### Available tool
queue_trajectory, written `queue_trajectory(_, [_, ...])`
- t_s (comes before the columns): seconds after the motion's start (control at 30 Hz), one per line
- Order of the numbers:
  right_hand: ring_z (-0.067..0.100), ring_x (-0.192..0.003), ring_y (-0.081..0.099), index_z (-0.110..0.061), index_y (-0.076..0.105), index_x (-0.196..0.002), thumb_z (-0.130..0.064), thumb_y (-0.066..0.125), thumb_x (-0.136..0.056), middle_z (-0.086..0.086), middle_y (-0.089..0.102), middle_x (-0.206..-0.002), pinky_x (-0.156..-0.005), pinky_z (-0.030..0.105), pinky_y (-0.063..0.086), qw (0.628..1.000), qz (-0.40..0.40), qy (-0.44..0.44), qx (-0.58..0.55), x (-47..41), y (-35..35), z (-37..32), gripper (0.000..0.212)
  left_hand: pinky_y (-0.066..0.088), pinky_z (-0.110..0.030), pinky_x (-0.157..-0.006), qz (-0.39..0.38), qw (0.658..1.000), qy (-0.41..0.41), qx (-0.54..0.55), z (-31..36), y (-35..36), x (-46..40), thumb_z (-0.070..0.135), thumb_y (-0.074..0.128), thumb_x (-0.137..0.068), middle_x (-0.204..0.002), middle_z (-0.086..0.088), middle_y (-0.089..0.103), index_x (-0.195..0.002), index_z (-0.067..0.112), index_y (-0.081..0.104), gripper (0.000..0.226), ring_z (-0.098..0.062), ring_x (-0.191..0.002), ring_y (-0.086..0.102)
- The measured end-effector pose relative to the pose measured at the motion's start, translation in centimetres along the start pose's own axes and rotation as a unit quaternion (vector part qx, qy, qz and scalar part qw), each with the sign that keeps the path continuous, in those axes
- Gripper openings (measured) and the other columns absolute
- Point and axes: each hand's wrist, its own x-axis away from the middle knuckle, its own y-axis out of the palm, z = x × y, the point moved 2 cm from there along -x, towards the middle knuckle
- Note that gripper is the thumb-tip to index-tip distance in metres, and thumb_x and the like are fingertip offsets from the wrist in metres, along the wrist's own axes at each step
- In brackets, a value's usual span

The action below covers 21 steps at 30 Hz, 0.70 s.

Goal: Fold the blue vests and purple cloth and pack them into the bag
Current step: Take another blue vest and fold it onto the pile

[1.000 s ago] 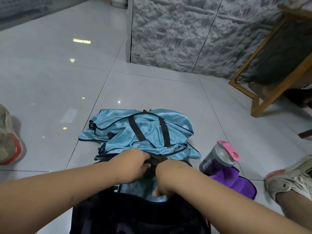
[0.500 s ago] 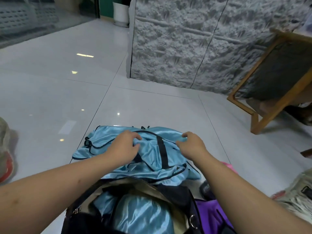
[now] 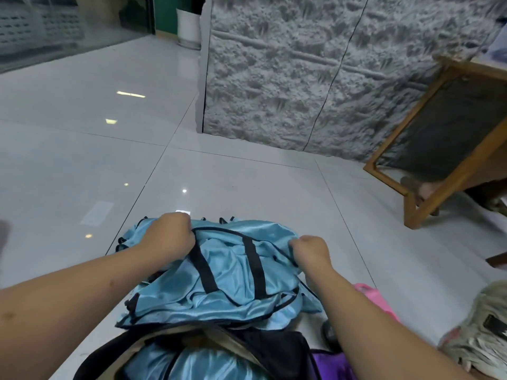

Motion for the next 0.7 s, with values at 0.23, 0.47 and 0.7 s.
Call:
queue_trajectory(0.23, [0.022,-0.059,0.037,-0.011,0.053,-0.080,-0.003,0.052,-0.086,0.010,0.040,-0.068,-0.053,0.034,0.032,0.978,-0.083,-0.090,-0.169,6.1,-3.6,-9.4,0.010,0.044,-0.027,-0.052,-0.009,0.978,0.092,0.189,4.1,-4.7,5.0,0.036,0.070,-0.090,-0.064,0.002,0.066,-0.080,0.023,0.066,0.016,-0.020,-0.058,0.062])
queue_trajectory(0.47, [0.020,-0.048,0.056,-0.006,0.061,-0.081,-0.011,0.064,-0.098,0.012,0.059,-0.069,-0.055,0.033,0.049,0.958,-0.186,-0.192,-0.105,12.5,-3.4,-13.0,0.018,0.063,-0.040,-0.078,-0.190,0.858,0.125,0.460,12.4,-5.1,11.3,0.040,0.084,-0.074,-0.092,-0.011,0.074,-0.096,0.018,0.072,0.033,-0.019,-0.090,0.075])
queue_trajectory(0.7, [0.019,-0.071,0.066,-0.001,0.075,-0.089,-0.030,0.059,-0.105,0.010,0.072,-0.079,-0.072,0.036,0.056,0.964,-0.147,-0.213,-0.067,11.1,-5.1,-12.6,0.036,0.060,-0.042,-0.089,-0.180,0.820,0.046,0.542,11.3,-7.6,9.9,0.000,0.068,-0.092,-0.109,-0.010,0.079,-0.115,0.011,0.073,0.026,-0.029,-0.104,0.074])
